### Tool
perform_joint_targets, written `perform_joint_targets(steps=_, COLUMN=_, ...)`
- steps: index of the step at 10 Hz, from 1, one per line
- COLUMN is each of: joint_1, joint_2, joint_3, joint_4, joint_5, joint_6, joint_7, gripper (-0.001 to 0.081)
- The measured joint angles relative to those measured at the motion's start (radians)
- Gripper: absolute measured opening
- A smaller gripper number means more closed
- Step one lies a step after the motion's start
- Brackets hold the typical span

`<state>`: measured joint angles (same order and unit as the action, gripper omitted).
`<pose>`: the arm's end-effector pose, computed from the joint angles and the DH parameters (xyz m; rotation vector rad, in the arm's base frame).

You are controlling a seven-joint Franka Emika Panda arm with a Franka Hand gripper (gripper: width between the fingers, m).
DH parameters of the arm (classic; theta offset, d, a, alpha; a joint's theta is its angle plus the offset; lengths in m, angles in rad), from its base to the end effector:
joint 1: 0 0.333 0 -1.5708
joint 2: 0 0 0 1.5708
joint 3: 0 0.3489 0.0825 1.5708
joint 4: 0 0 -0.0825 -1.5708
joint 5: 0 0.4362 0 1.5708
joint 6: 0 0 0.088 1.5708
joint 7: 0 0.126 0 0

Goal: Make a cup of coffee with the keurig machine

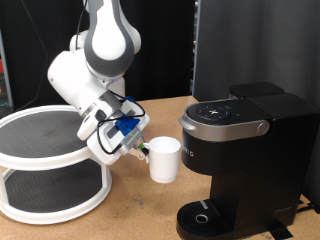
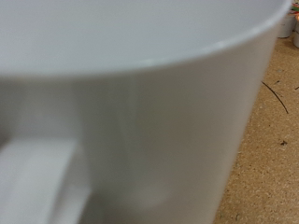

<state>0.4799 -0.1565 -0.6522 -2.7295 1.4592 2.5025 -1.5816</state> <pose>0.4073 -0.0535 0.2255 -2.4068 -0.1384 -0.7108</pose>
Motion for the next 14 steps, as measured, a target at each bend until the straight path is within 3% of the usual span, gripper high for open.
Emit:
perform_joint_targets(steps=6, joint_1=0.006, joint_2=0.108, joint_3=0.026, joint_4=0.034, joint_5=0.031, joint_6=0.011, joint_7=0.006, gripper=0.0063)
perform_joint_targets(steps=9, joint_1=0.006, joint_2=0.141, joint_3=0.040, joint_4=0.049, joint_5=0.108, joint_6=0.004, joint_7=-0.042, gripper=0.0063)
perform_joint_targets(steps=14, joint_1=0.006, joint_2=0.186, joint_3=0.071, joint_4=0.126, joint_5=0.191, joint_6=-0.003, joint_7=-0.057, gripper=0.0063)
